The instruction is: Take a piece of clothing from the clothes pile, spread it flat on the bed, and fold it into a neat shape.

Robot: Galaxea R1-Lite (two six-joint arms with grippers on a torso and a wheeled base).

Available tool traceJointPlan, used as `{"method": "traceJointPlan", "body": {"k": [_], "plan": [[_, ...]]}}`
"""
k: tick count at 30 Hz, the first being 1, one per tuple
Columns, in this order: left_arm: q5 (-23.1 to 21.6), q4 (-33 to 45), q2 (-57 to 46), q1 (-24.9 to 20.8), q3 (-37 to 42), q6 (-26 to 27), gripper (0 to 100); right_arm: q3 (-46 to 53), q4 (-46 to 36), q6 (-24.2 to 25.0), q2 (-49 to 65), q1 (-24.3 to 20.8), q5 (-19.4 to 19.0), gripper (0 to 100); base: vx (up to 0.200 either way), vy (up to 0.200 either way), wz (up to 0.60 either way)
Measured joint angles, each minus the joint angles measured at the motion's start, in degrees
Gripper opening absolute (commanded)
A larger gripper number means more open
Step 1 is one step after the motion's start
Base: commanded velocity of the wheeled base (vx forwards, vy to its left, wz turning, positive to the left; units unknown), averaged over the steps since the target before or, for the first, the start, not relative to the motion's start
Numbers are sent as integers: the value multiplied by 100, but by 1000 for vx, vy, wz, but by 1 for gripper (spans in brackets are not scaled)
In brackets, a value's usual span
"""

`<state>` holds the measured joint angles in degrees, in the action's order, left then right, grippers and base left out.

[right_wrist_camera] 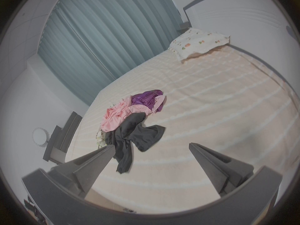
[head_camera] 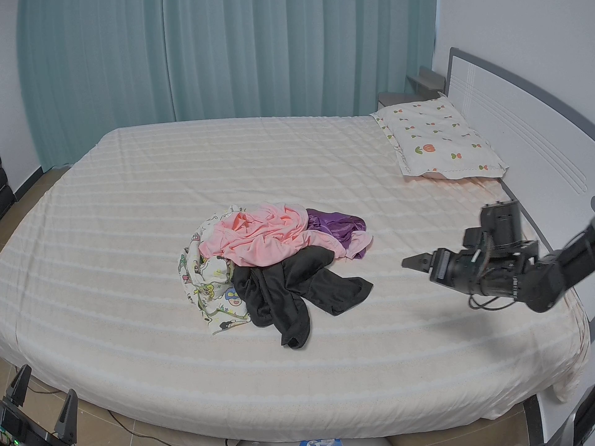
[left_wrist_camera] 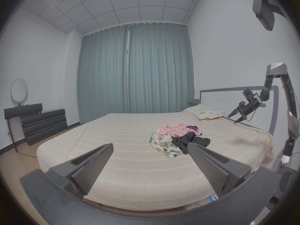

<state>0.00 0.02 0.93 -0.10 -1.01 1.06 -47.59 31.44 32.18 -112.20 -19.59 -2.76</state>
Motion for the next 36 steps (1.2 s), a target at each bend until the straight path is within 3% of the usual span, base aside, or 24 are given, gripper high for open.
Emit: {"method": "traceJointPlan", "body": {"k": [11, 23, 24, 31, 36], "plan": [[0, 5, 0, 0, 0, -16, 100, -2255, 239, 569, -2576, -592, 518, 100, 0, 0, 0], [0, 9, 0, 0, 0, -17, 100, -3337, -51, 638, -3667, -896, 786, 100, 0, 0, 0], [0, 9, 0, 0, 0, -17, 100, -3411, -38, 640, -3719, -916, 814, 0, 0, 0, 0], [0, 7, 0, 0, 0, -17, 100, -3984, 113, 980, -4067, -965, 1232, 0, 0, 0, 0], [0, 11, 0, 0, 0, -17, 100, -3962, 151, 1376, -4034, -931, 1263, 0, 0, 0, 0]]}}
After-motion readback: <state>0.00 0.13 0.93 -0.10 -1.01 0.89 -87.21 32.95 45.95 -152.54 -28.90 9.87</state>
